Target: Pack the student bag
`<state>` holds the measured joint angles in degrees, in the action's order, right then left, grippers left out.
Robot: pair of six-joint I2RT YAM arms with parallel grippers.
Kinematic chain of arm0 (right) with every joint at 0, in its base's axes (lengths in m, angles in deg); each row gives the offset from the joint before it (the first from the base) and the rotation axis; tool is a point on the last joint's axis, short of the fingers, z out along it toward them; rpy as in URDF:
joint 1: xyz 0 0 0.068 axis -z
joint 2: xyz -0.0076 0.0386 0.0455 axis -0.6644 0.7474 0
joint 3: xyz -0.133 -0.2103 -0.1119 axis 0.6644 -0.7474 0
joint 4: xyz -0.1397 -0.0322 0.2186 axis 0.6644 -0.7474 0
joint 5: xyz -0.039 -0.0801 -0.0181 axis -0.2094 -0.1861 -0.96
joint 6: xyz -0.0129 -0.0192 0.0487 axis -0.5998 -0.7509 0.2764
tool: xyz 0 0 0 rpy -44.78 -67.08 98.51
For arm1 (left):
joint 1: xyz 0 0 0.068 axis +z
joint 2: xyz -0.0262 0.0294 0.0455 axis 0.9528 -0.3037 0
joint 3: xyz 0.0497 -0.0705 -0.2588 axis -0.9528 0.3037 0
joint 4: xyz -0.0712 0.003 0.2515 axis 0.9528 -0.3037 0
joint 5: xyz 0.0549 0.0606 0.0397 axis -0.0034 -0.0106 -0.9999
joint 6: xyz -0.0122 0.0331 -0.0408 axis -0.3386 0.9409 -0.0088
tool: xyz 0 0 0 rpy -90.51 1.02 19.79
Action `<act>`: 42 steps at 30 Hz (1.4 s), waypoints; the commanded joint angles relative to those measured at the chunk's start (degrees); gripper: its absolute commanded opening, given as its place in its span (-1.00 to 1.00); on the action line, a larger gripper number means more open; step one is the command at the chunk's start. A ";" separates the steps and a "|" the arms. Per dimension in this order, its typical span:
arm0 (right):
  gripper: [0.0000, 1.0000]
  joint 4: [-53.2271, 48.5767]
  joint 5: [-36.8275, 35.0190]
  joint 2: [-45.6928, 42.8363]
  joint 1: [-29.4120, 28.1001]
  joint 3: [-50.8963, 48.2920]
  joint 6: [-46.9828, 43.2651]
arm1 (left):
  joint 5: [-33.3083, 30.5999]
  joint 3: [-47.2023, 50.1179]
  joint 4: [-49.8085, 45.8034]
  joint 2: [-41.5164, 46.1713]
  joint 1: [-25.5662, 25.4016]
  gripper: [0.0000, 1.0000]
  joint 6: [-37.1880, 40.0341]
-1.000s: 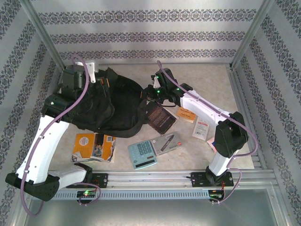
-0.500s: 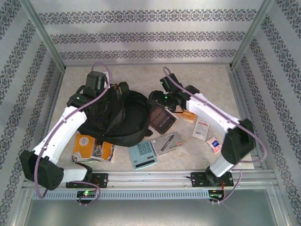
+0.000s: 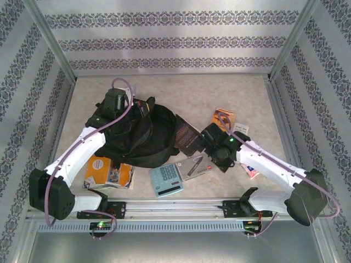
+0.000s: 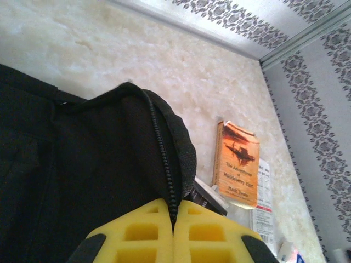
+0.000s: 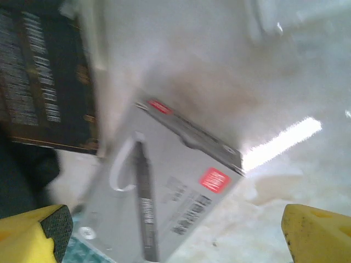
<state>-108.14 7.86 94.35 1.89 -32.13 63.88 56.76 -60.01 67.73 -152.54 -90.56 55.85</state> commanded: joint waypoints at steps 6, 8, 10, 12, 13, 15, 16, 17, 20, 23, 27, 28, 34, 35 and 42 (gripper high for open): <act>0.95 9.79 1.50 0.35 -2.79 -6.14 18.52 | 0.98 0.32 4.85 2.89 0.62 -1.00 -0.37; 0.95 10.07 0.37 1.58 -2.74 -6.05 20.36 | 0.63 0.32 4.64 3.15 0.64 -1.00 0.02; 0.95 9.66 -1.87 2.39 -2.78 -6.11 22.12 | 0.23 0.52 4.62 3.36 0.57 -1.00 0.33; 0.95 13.20 -1.76 3.11 -2.76 -8.14 24.13 | -0.05 0.44 4.31 3.40 0.64 -1.00 0.62; 0.95 14.43 -1.47 3.73 -2.79 -8.66 24.37 | -0.09 0.43 4.33 3.39 0.53 -1.00 0.72; 0.95 15.82 -0.59 5.89 -2.67 -8.32 23.88 | -0.23 0.45 4.27 3.41 0.57 -1.00 0.96; 0.96 16.39 -0.18 7.07 -2.70 -7.97 23.59 | -0.29 0.44 4.34 3.38 0.57 -1.00 0.99; 0.95 17.06 0.14 8.33 -2.70 -7.63 23.32 | -0.14 0.39 4.29 3.28 0.54 -1.00 1.05; 0.96 19.05 0.74 11.31 -2.54 -6.75 23.61 | -0.31 0.40 4.13 3.06 0.58 -1.00 1.26; 0.95 20.43 1.49 15.03 -2.05 -4.91 23.08 | -0.33 0.49 4.24 2.90 0.55 -1.00 1.50; 0.95 21.06 2.57 19.53 -1.53 -1.66 20.25 | -0.22 0.54 4.31 2.77 0.62 -1.00 1.78; 0.95 21.12 2.79 20.41 -1.40 -1.14 19.66 | -0.19 0.41 4.20 2.81 0.65 -1.00 1.79; 0.83 23.23 3.41 22.23 -1.01 -1.28 16.85 | -0.13 0.35 4.17 2.73 0.65 -1.00 2.39; 0.79 23.64 3.47 22.14 -0.79 -1.56 16.69 | -0.09 0.32 4.14 2.78 0.60 -1.00 2.40; 0.50 21.45 2.10 20.01 -0.33 -1.41 14.24 | -0.17 0.01 3.78 2.46 0.60 -1.00 2.76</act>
<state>-89.06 11.41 114.35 1.04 -33.22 79.88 56.74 -59.73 68.76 -150.99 -90.56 57.03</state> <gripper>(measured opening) 0.765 0.060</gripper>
